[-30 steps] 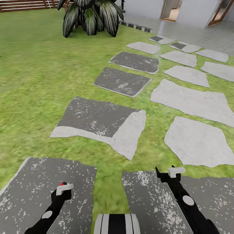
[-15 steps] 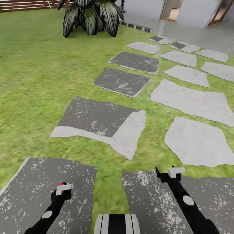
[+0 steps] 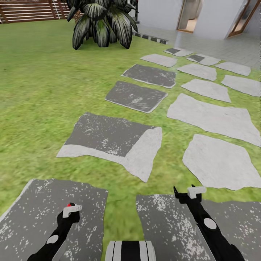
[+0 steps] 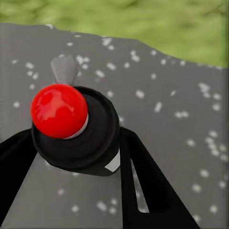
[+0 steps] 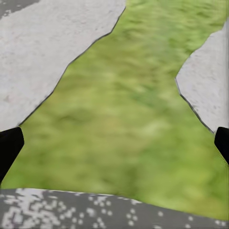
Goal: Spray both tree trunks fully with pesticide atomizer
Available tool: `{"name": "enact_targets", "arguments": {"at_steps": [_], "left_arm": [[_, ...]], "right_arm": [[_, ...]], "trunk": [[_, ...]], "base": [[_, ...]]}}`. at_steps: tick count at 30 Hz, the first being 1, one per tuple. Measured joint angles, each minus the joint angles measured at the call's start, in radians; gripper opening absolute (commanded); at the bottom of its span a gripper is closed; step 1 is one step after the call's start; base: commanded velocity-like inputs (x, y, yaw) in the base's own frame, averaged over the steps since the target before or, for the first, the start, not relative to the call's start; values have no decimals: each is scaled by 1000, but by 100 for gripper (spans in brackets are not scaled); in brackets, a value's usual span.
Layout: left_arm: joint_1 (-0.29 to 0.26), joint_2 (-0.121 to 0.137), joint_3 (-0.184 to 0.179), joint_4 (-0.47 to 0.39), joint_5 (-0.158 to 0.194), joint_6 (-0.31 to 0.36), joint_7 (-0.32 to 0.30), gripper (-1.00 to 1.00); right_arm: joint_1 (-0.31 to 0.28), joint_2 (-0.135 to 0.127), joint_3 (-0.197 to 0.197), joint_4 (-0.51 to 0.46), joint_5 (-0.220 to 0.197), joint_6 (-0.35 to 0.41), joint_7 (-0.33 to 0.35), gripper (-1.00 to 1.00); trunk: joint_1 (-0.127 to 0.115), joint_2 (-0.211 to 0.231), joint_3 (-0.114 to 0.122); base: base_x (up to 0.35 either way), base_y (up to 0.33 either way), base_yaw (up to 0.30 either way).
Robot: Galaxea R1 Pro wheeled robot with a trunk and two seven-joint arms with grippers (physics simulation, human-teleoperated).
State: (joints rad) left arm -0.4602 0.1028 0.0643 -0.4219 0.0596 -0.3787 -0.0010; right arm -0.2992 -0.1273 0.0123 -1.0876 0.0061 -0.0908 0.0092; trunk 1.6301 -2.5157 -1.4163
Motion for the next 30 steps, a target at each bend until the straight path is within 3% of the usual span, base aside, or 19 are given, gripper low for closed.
{"name": "enact_targets", "arguments": {"at_steps": [14, 16, 17, 21, 27, 30], "left_arm": [[0, 0, 0, 0, -1, 8, -4, -100], [0, 1, 0, 0, 1, 12, -6, -100], [0, 0, 0, 0, 3, 14, -8, -100], [0, 1, 0, -1, 7, 16, -9, -100], [0, 1, -1, -1, 2, 17, -9, -100], [0, -3, -9, -1, -3, 18, -8, -100]], "right_arm": [[0, -2, -5, 9, 2, -3, -4, 100], [0, -2, -19, 17, 1, -3, -5, 100], [0, -2, -67, 25, 1, -3, -5, 100], [0, 0, -144, 25, 0, -3, -5, 100], [1, 3, -161, 30, 2, -3, -7, 100], [26, -11, -174, 77, 3, -36, -6, 100]], "trunk": [[-6, 3, 54], [-7, 4, 62], [-8, 4, 66], [-9, 5, 81], [-12, 6, 104], [-13, 7, 116]], "base": [[0, 0, 0], [0, 0, 0], [0, 0, 0], [0, 0, 0], [0, 0, 0], [0, 0, 0]]}}
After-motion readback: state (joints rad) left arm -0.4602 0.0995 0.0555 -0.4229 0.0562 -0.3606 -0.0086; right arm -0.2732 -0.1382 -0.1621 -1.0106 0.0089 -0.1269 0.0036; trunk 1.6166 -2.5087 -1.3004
